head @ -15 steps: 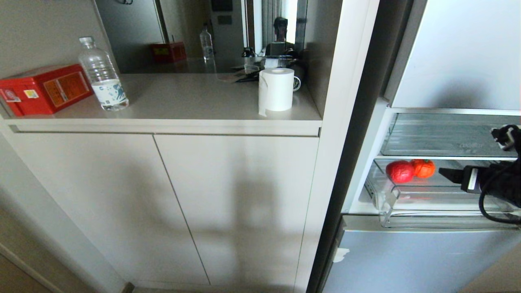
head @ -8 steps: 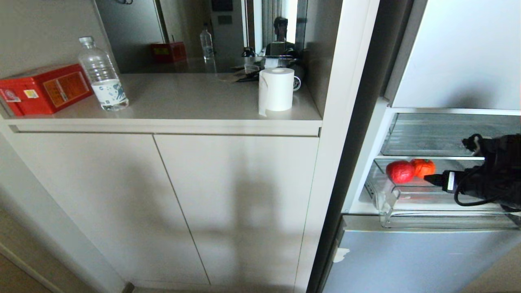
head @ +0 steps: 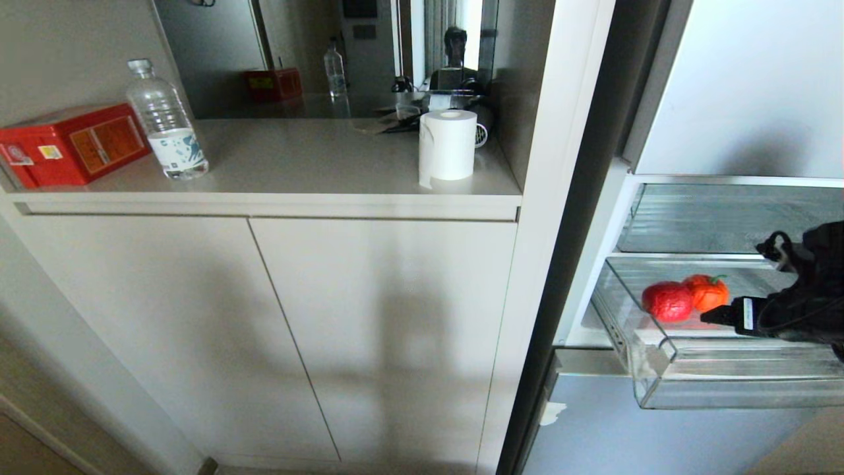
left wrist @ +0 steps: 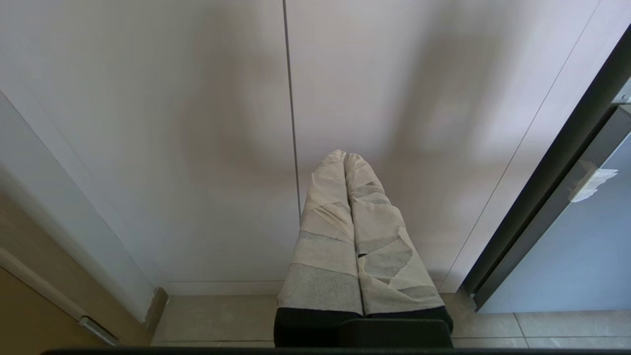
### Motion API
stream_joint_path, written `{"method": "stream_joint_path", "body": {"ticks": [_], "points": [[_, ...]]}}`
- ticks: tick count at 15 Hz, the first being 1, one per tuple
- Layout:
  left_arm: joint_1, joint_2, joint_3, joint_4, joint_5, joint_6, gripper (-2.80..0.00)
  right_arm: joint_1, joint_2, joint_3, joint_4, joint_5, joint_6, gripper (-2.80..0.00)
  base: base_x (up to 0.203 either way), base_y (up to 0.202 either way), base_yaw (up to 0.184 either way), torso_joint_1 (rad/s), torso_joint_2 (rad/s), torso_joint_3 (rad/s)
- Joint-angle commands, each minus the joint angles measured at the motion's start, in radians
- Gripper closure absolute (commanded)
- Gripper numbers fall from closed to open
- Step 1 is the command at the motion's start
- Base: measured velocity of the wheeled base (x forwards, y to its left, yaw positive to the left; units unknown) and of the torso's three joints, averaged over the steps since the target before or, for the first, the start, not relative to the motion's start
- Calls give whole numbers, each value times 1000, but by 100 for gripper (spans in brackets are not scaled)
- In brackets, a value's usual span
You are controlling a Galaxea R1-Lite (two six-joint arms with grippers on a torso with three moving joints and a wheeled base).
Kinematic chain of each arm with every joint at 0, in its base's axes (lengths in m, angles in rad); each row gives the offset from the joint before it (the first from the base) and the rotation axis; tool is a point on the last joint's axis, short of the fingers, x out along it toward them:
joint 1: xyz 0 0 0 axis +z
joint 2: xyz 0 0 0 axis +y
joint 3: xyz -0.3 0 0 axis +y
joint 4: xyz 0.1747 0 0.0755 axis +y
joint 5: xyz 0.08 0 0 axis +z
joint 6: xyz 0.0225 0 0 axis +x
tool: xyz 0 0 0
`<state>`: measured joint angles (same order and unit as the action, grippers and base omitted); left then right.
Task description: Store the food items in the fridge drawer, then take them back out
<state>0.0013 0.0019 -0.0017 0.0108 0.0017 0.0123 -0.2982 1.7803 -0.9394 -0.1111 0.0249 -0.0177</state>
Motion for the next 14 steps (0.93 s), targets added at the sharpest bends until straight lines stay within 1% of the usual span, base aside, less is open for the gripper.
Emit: {"method": "stream_joint_path", "body": {"ticks": [1, 3, 5, 8, 10, 14], "points": [[0, 0, 0, 0, 0, 0, 0, -30, -76, -1, 93, 0, -12, -280, 0, 0, 0, 0, 0, 0], [0, 0, 0, 0, 0, 0, 0, -57, -107, 0, 155, 1, -40, -280, 0, 0, 0, 0, 0, 0], [0, 0, 0, 0, 0, 0, 0, -60, -120, 0, 191, 0, -46, -280, 0, 0, 0, 0, 0, 0], [0, 0, 0, 0, 0, 0, 0, -59, -166, 6, 275, -4, -110, -280, 0, 0, 0, 0, 0, 0], [0, 0, 0, 0, 0, 0, 0, -59, -168, -1, 305, -5, -115, -280, 0, 0, 0, 0, 0, 0], [0, 0, 0, 0, 0, 0, 0, -59, -168, -18, 436, -1, -129, -280, 0, 0, 0, 0, 0, 0]]}}
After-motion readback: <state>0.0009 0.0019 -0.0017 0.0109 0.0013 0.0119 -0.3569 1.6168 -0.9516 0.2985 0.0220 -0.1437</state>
